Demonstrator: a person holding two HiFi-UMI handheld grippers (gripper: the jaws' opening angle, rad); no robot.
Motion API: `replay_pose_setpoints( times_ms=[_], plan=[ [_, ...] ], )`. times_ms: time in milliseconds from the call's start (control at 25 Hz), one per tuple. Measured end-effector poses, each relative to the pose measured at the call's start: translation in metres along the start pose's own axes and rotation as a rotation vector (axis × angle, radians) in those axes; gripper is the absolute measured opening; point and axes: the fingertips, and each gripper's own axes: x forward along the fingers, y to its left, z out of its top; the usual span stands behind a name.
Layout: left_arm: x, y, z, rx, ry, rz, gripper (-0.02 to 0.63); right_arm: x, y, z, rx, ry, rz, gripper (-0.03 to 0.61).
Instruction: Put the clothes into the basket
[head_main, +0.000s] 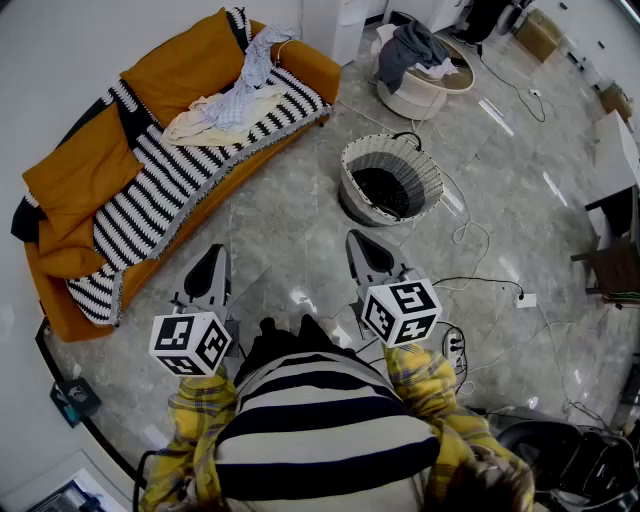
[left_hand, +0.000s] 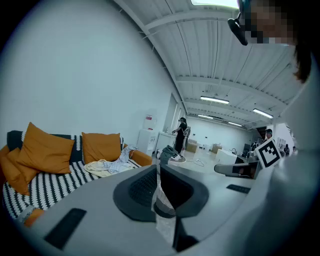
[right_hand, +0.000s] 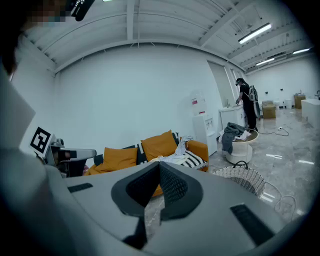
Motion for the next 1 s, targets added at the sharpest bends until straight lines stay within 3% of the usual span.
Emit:
replay_pose_setpoints(
  times_ms=[520,1000],
  plan=[
    [0.020,-0.024,-0.007,-0.065,0.009,-0.013,0.035,0.000,-0.018,-0.001,-0.002,0.014,0.037,0.026],
    [0.030,-0.051,-0.025,-0.074,0.036,0.014,0.035,0.012,-0.022,-0.020,0.024,0.065,0.170,0.026]
  ],
)
